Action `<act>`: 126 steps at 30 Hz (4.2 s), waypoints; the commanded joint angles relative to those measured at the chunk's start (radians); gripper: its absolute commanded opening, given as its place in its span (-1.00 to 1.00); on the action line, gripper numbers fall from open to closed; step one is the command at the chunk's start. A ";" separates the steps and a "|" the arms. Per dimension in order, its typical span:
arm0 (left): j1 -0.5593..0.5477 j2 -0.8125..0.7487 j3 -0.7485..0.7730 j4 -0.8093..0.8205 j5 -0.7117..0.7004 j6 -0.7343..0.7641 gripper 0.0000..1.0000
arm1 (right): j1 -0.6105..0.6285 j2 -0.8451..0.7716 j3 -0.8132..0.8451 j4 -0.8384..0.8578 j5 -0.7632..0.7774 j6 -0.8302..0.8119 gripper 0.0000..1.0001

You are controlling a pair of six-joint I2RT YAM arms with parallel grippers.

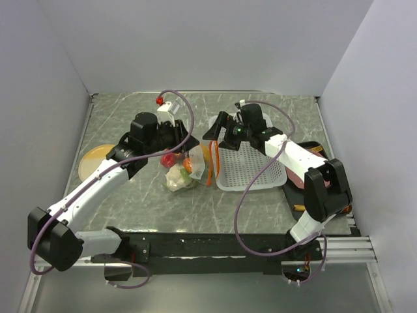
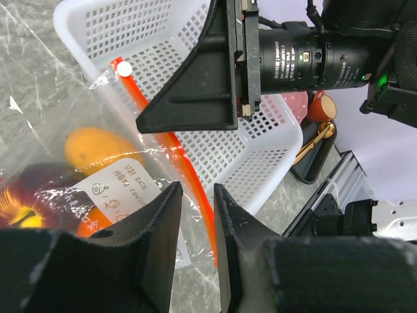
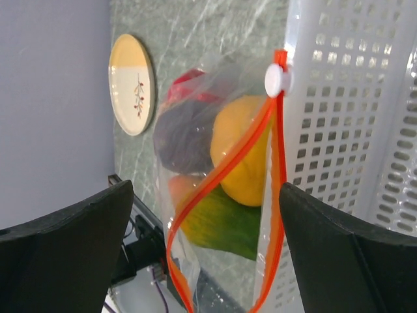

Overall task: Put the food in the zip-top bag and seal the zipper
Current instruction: Zip the zipper food storage bag at the center of the board.

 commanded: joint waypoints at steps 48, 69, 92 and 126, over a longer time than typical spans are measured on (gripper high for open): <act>0.026 0.054 0.006 0.056 0.093 0.023 -0.38 | 0.133 -0.092 0.073 -0.314 0.383 -0.143 0.47; 0.026 0.086 0.037 0.057 0.123 0.039 -0.38 | 0.034 -0.064 -0.179 0.122 -0.025 0.001 0.21; 0.101 0.233 0.095 0.151 0.229 0.078 -0.35 | 0.026 -0.096 -0.193 0.099 0.007 -0.034 -0.87; 0.270 0.923 0.554 0.120 0.930 0.243 0.48 | -0.048 -0.250 -0.098 -0.167 0.206 -0.149 0.04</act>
